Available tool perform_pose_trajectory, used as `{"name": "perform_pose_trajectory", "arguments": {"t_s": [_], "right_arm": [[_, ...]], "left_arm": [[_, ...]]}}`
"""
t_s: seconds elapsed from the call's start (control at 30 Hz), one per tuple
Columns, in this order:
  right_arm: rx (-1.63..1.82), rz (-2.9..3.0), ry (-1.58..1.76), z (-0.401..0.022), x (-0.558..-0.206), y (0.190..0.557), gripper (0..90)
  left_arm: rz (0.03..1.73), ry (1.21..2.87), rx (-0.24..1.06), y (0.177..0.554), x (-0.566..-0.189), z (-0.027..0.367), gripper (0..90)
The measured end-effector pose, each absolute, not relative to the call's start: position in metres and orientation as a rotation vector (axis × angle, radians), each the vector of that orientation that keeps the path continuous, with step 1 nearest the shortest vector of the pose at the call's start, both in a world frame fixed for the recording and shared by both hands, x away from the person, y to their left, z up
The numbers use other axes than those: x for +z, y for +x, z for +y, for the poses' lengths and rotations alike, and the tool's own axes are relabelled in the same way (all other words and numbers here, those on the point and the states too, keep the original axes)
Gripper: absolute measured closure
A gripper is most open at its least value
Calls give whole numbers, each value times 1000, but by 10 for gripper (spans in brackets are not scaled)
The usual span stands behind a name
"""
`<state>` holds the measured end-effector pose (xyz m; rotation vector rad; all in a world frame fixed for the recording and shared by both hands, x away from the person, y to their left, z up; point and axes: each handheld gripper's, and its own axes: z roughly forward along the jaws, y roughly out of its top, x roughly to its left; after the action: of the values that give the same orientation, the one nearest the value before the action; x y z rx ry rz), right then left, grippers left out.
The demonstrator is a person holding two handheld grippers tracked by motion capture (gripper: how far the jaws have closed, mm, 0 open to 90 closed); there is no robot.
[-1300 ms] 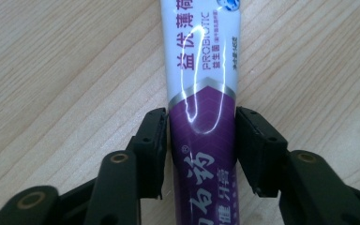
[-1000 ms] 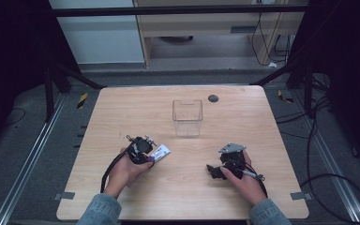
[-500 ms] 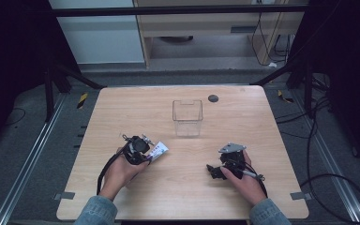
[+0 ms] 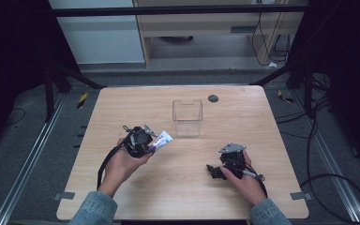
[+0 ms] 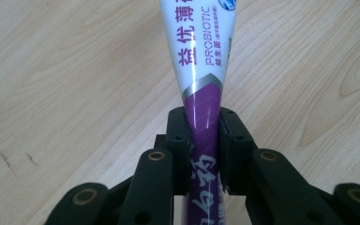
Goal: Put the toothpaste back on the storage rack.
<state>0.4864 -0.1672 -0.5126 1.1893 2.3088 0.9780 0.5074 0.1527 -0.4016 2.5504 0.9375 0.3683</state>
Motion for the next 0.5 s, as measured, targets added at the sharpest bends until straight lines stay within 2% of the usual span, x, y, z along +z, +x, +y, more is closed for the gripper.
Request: {"name": "perform_pose_trajectory", "arguments": {"t_s": [0.5], "right_arm": [[978, 2309, 1190, -167, -513, 486, 4]], "left_arm": [[867, 2557, 401, 512, -388, 127, 764]]}}
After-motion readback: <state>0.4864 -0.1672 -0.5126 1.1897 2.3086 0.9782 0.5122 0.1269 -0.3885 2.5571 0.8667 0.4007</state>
